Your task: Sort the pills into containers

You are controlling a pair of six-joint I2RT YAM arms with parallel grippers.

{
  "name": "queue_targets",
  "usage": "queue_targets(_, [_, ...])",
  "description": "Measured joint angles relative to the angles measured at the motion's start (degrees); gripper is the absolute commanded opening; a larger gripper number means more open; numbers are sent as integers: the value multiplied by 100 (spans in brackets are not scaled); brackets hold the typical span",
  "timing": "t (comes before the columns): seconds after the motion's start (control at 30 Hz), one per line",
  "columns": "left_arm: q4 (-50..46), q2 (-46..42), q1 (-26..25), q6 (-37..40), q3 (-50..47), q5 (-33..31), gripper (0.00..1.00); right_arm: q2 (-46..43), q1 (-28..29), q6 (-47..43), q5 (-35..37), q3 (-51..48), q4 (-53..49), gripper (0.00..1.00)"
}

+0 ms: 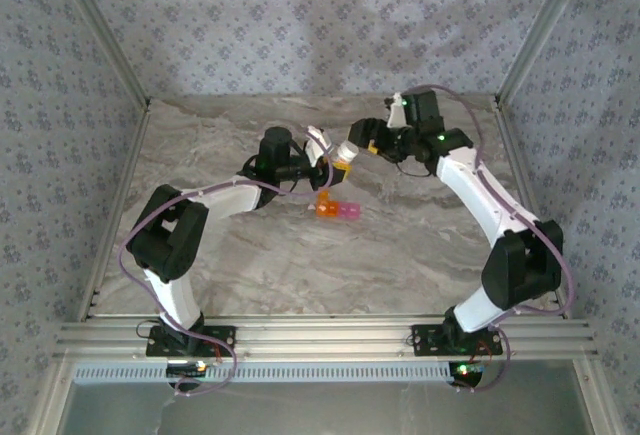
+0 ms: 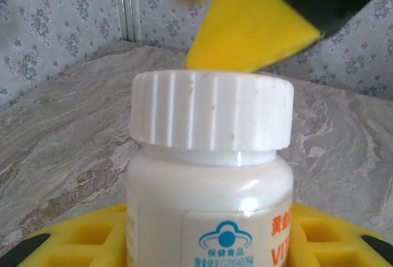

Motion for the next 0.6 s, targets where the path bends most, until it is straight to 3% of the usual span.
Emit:
queue_targets(0.27, [59, 0, 144, -120, 0, 435, 0, -162, -470, -929, -601, 125, -120, 78])
queue_targets(0.6, [11, 0, 186, -203, 2, 946, 0, 240, -284, -2723, -1364, 706, -876, 78])
